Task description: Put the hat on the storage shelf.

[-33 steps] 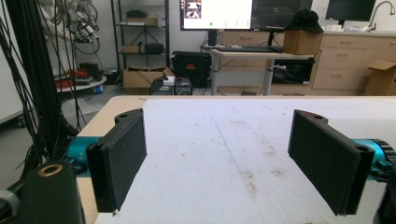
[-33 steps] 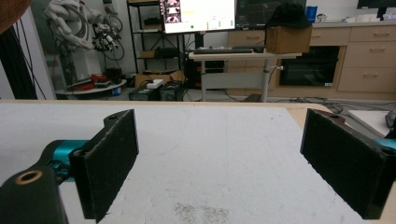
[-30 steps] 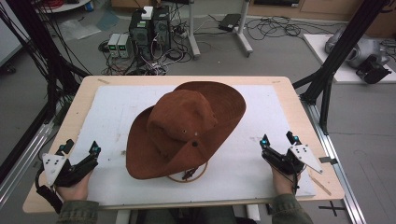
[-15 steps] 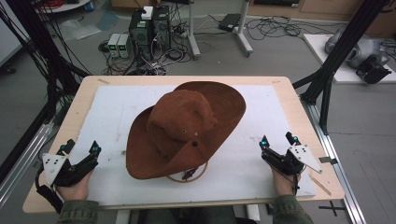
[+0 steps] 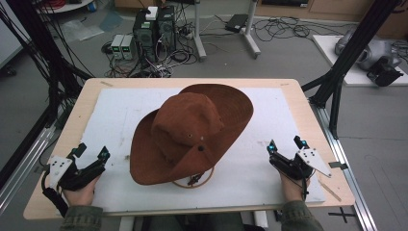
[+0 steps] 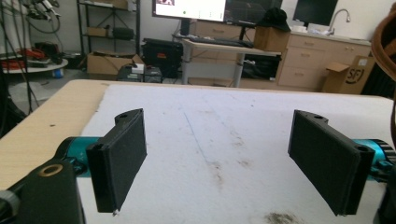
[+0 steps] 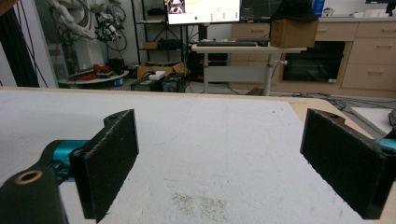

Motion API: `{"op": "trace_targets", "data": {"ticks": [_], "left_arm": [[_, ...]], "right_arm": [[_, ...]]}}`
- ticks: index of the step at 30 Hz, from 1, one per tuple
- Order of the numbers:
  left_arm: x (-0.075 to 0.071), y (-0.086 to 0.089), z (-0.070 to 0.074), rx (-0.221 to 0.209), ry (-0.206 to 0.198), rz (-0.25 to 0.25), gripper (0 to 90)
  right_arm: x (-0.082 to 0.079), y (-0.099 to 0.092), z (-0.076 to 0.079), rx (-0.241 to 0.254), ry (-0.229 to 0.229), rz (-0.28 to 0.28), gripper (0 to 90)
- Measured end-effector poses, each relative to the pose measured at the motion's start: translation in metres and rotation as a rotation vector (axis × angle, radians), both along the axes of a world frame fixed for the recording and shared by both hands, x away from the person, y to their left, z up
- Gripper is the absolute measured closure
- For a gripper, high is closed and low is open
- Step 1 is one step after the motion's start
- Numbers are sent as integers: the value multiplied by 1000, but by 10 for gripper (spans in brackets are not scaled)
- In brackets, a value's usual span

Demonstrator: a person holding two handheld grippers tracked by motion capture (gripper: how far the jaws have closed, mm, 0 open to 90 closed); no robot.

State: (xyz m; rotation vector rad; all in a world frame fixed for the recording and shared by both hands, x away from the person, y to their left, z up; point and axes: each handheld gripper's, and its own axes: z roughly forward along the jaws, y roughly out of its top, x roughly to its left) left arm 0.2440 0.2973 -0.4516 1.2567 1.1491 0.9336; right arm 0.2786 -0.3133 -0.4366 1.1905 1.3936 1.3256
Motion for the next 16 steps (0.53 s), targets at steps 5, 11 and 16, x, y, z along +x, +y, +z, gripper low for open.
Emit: {"op": "trace_targets", "data": {"ticks": [5, 11, 16], "left_arm": [[2, -3, 0, 18, 9, -27, 195], [2, -1, -1, -1, 9, -29, 195], [2, -1, -1, -5, 12, -31, 195]], "right_arm": [[0, 1, 0, -1, 4, 4, 105], [1, 3, -1, -11, 4, 10, 105], [2, 3, -1, -18, 8, 12, 105]]}}
